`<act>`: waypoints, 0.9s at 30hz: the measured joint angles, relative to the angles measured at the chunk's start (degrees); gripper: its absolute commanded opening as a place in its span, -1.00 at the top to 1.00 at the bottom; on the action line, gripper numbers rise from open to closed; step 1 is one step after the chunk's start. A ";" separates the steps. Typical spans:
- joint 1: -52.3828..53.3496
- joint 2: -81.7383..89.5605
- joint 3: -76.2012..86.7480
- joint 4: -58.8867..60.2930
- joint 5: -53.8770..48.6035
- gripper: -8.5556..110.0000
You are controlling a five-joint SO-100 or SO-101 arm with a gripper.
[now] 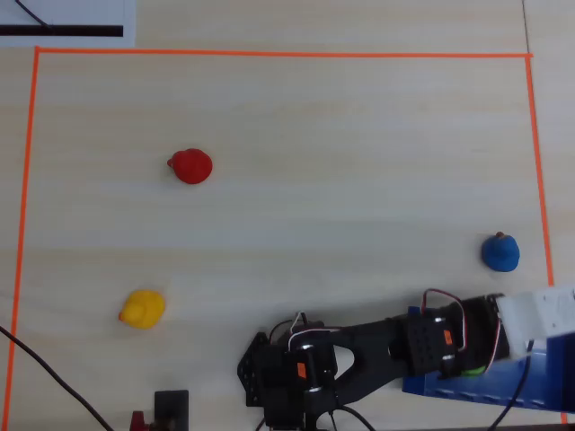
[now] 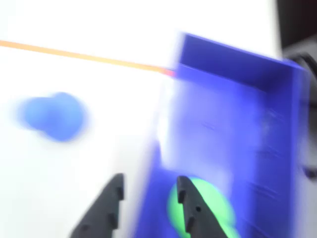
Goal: Grasp green duck and put it into box.
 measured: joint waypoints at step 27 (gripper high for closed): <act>-87.45 61.88 28.56 58.62 5.80 0.85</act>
